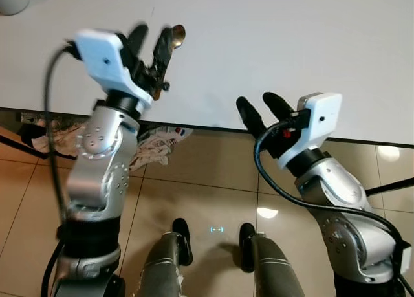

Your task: Setting the table

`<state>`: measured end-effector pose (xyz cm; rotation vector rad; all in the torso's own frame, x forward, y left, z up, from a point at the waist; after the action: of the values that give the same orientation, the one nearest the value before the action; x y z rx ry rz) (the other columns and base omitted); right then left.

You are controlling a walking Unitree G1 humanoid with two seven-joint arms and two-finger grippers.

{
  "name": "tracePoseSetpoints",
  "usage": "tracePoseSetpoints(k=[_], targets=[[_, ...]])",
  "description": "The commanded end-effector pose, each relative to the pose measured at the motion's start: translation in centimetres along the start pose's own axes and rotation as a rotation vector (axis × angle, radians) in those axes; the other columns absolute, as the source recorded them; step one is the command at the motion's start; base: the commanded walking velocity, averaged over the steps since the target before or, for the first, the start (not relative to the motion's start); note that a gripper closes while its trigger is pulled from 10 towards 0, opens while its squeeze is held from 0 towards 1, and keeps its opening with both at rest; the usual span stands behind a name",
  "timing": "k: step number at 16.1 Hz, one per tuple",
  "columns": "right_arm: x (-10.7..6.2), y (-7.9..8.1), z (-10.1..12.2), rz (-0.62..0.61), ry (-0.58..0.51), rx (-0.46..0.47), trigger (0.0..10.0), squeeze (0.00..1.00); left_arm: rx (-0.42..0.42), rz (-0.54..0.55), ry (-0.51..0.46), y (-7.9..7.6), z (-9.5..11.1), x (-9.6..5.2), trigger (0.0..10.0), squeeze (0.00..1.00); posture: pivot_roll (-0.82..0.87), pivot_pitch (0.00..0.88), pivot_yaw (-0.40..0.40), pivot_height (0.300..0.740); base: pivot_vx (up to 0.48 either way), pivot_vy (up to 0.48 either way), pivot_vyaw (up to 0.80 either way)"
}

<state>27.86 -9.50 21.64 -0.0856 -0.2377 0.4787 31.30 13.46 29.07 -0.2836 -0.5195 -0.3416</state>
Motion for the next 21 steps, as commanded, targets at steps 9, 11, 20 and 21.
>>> tracePoseSetpoints(k=[9, 11, 20, 21], targets=[[1.9, -0.4, -0.2, -0.001, -0.084, 0.001, 10.0, 0.00, 0.127, 0.209, 0.149, 1.0, -0.8, -5.3, 10.0, 0.00, -0.11, 0.198, 0.040, 0.740, 0.000, 0.361, 0.00], [2.5, -0.6, 0.3, -0.002, -0.126, -0.004, 10.0, 0.00, 0.115, 0.167, 0.148, 0.5, -0.6, -5.0, 10.0, 0.00, -0.11, 0.175, 0.035, 0.740, 0.000, 0.480, 0.00], [3.1, 1.2, -2.5, 0.062, -0.119, -0.011, 10.0, 0.00, -0.112, 0.211, 0.358, 1.0, -7.9, -8.8, 10.0, 0.00, -0.11, 0.104, 0.008, 0.740, 0.000, 0.480, 0.00], [3.0, 1.4, -2.8, 0.066, -0.109, -0.012, 10.0, 0.00, -0.118, 0.213, 0.368, 0.9, -8.3, -9.1, 10.0, 0.00, -0.11, 0.104, 0.008, 0.740, 0.000, 0.480, 0.00]])
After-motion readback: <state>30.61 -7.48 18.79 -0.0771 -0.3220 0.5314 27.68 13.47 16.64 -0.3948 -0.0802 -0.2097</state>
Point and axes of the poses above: a point about 5 cm out from each wrist's last joint towards the gripper, its own x axis pointing out of the wrist towards the gripper, its own z axis along the axis of the wrist's last joint, y = z × x, the point moved 2 cm from there along x, pointing out of the wrist towards the gripper, and after that the axes turned 15 degrees about -x, right-handed, at the moved point
